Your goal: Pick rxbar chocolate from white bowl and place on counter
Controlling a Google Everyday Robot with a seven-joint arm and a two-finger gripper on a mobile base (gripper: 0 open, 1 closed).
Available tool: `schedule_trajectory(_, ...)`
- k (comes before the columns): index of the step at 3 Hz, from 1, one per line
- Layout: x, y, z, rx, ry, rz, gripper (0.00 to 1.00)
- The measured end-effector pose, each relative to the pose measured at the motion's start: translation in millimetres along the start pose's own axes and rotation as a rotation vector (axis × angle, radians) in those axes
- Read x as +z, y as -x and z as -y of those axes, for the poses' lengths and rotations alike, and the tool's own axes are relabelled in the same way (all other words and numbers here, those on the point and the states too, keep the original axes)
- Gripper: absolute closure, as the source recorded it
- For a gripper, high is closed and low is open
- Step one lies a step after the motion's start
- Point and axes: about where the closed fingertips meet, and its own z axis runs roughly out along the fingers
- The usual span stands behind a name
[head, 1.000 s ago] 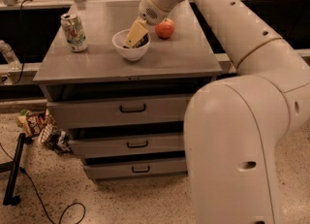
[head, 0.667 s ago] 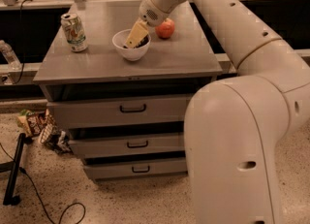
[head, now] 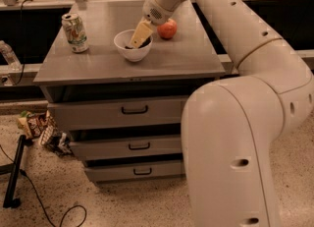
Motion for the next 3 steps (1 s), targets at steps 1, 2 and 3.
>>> schedule_trajectory(1, 2.7, 0.5, 0.1, -0.042, 0.005, -0.056, 0.42)
schedule_trajectory(2, 7.4, 1.6, -2.7, -0.074, 0.021, -0.087, 0.44)
schedule_trajectory(3, 9.6, -0.3, -5.2, -0.090, 0.037, -0.114, 0.46)
